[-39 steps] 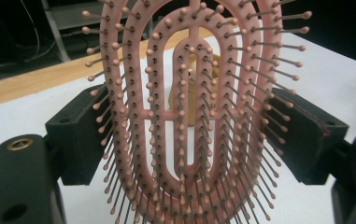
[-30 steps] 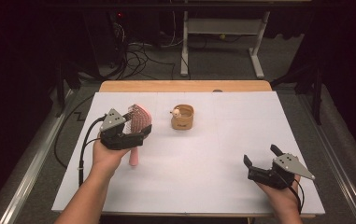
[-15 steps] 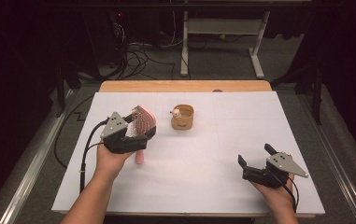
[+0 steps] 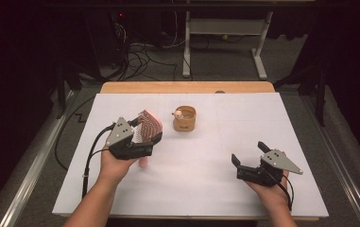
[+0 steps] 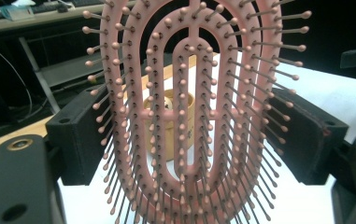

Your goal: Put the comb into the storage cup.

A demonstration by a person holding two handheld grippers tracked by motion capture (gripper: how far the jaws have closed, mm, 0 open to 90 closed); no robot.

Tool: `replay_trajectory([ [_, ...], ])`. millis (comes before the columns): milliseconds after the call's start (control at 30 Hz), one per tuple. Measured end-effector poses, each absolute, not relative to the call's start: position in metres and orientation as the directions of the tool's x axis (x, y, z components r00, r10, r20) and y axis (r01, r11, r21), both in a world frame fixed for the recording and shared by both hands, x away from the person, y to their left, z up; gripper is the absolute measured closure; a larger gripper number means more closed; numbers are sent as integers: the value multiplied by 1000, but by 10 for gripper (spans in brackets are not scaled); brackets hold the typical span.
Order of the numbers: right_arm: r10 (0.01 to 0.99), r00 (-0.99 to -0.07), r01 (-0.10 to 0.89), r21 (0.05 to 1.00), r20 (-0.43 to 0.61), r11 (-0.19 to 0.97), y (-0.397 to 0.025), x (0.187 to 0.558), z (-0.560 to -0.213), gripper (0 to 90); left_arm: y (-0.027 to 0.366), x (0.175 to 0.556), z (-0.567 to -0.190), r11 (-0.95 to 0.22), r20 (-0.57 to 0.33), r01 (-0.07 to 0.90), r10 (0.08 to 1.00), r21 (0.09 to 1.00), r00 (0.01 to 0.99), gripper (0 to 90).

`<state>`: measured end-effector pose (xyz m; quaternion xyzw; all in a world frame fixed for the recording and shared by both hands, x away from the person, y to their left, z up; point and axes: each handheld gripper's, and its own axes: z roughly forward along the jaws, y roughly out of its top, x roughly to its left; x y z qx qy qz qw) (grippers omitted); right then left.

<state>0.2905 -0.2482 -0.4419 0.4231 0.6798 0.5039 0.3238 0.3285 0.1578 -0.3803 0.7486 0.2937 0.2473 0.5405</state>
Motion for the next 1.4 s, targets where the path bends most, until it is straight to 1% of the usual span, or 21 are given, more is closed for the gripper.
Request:
replay_trajectory([
  [167, 885, -465, 246, 960, -3, 133, -238, 294, -435, 2, 154, 325, -377, -230, 48, 162, 700, 960, 713, 200],
  [400, 860, -510, 226, 968, 27, 104, -220, 299, -420, 3, 144, 319, -377, -253, 69, 147, 683, 956, 727, 200],
  [467, 845, -535, 205, 971, 8, 121, -209, 302, -415, 3, 143, 318, -376, -260, 78, 139, 679, 956, 730, 200],
  [633, 829, -559, 184, 977, 14, 108, -196, 302, -407, 3, 139, 316, -376, -257, 78, 133, 672, 957, 736, 200],
  [733, 813, -582, 176, 978, 10, 114, -185, 302, -402, 3, 135, 313, -376, -275, 101, 119, 669, 954, 736, 200],
  [933, 785, -619, 152, 984, 23, 91, -167, 301, -389, 5, 130, 310, -378, -277, 101, 121, 667, 953, 739, 200],
  [1400, 712, -702, 105, 990, 10, 90, -131, 295, -362, 28, 118, 308, -381, -279, 98, 120, 656, 953, 749, 200],
])
